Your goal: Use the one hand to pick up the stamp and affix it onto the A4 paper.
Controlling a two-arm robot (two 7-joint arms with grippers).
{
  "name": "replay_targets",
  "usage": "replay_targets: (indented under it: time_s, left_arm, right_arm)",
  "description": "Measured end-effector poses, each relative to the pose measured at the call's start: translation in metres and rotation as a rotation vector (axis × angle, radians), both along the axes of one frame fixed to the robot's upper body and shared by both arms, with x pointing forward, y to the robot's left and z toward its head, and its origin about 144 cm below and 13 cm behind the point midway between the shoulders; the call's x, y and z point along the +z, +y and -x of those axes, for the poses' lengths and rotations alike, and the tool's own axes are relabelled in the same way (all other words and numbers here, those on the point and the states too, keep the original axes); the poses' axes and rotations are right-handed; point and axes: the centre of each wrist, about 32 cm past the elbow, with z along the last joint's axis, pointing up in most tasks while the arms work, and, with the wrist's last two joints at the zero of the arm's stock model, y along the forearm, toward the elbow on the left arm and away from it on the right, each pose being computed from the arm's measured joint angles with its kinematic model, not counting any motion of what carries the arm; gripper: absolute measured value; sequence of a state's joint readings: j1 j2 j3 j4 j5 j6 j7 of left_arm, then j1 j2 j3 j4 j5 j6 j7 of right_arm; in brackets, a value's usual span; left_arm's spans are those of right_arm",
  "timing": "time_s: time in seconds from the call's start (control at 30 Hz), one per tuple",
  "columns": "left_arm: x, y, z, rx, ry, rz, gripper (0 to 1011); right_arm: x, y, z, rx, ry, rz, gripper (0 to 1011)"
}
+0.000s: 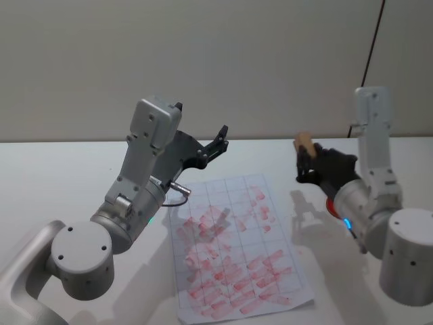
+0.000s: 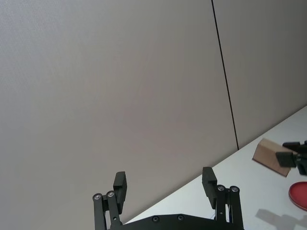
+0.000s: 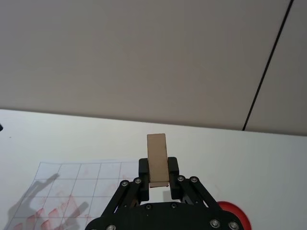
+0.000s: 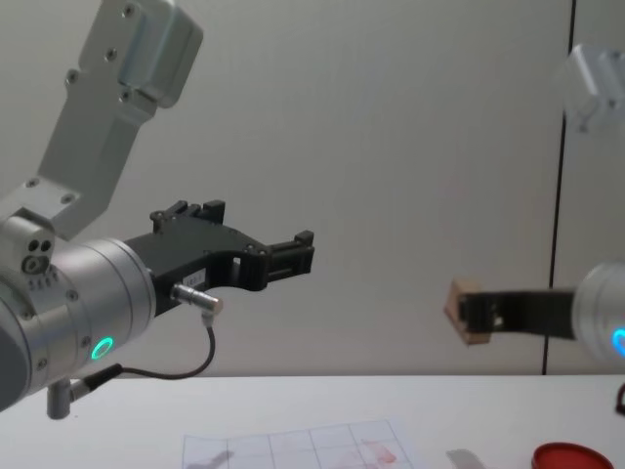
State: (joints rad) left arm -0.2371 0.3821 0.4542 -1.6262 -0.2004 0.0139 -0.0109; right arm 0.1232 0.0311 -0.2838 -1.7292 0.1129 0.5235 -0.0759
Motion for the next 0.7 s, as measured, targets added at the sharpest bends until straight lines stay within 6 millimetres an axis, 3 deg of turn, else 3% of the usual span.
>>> replay_targets:
  time_s: [0.7]
  left_arm:
    - [0.000,0.000,0.000,0.000,0.000,0.000,1002]
  right_arm:
    - [-0.029,0.036,-0.009,0.104,0.263,0.017,223]
